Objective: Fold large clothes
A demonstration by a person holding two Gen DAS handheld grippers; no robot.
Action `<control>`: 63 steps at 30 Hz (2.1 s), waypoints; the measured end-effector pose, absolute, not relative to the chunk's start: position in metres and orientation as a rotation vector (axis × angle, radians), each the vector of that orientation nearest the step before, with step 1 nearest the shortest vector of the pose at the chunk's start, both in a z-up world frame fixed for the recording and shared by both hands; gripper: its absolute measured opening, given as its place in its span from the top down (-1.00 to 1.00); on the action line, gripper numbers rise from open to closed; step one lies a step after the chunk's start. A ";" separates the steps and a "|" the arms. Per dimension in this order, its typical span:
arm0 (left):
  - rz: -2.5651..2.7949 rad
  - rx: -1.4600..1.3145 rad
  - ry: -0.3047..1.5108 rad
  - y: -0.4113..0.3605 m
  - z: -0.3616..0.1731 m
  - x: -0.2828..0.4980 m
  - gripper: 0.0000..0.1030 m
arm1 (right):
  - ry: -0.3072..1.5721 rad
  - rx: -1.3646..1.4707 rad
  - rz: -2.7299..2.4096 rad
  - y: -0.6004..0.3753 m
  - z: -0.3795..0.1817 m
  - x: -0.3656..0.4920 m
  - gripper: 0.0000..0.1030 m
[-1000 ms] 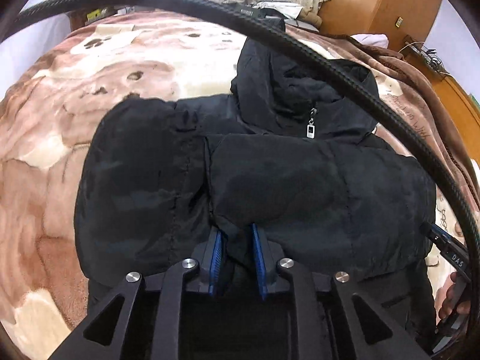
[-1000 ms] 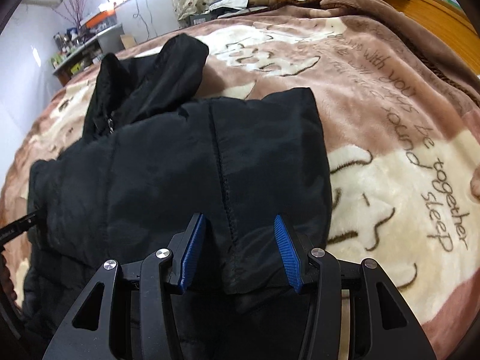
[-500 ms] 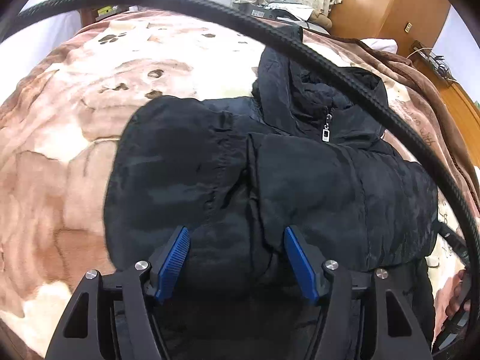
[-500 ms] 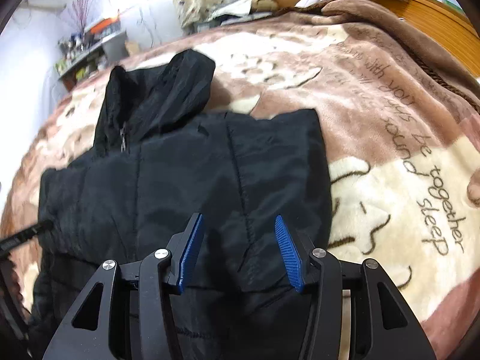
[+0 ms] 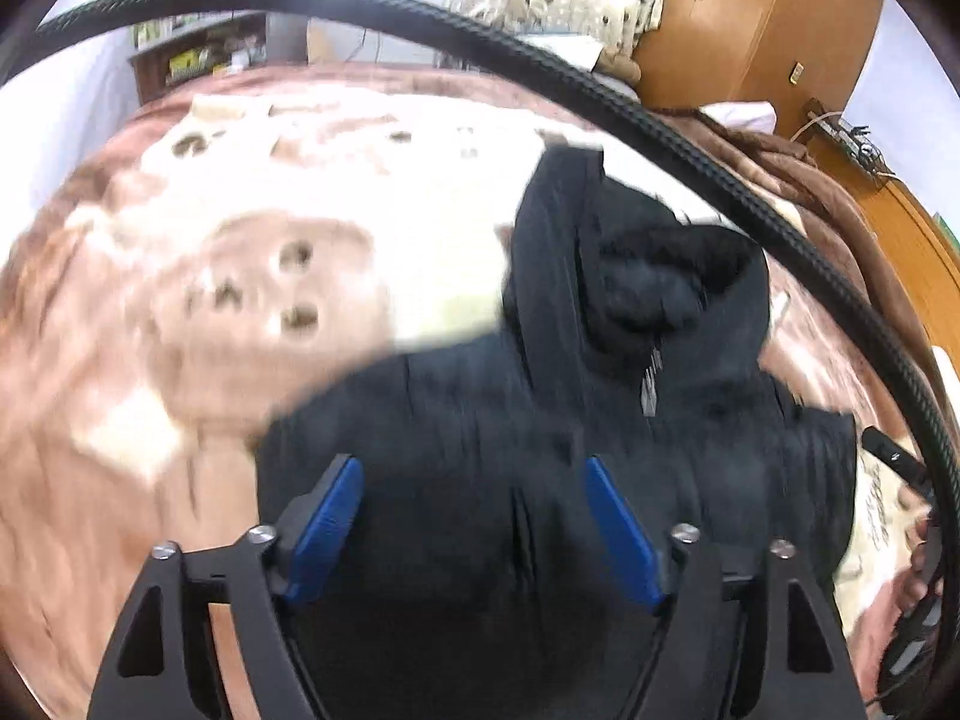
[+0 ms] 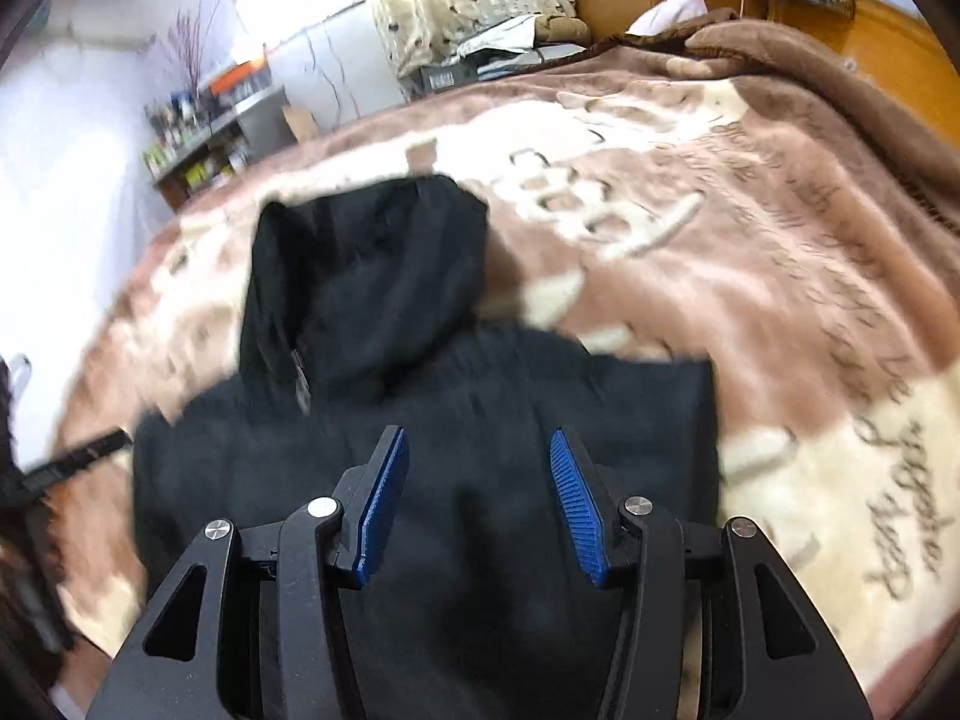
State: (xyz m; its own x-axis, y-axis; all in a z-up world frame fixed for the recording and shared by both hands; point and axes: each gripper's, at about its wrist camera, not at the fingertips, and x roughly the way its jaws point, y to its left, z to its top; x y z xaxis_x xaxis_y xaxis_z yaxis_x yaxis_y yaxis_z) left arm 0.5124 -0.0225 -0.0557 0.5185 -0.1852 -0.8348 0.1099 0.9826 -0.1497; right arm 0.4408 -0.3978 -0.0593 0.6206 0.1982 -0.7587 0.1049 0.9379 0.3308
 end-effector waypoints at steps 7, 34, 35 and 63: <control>-0.183 -0.218 1.004 -0.021 -0.036 0.619 -0.67 | 0.883 0.632 0.002 -0.431 -0.070 0.534 -0.20; -0.163 -0.217 1.198 -0.095 -0.125 0.747 0.92 | 1.089 0.765 0.236 -0.410 -0.133 0.624 0.78; -0.160 -0.236 1.188 -0.091 -0.122 0.743 0.93 | 1.087 0.728 0.225 -0.406 -0.130 0.622 0.81; -0.185 -0.316 0.928 0.022 -0.073 0.518 0.93 | 0.714 -0.146 0.108 -0.329 -0.074 0.427 0.84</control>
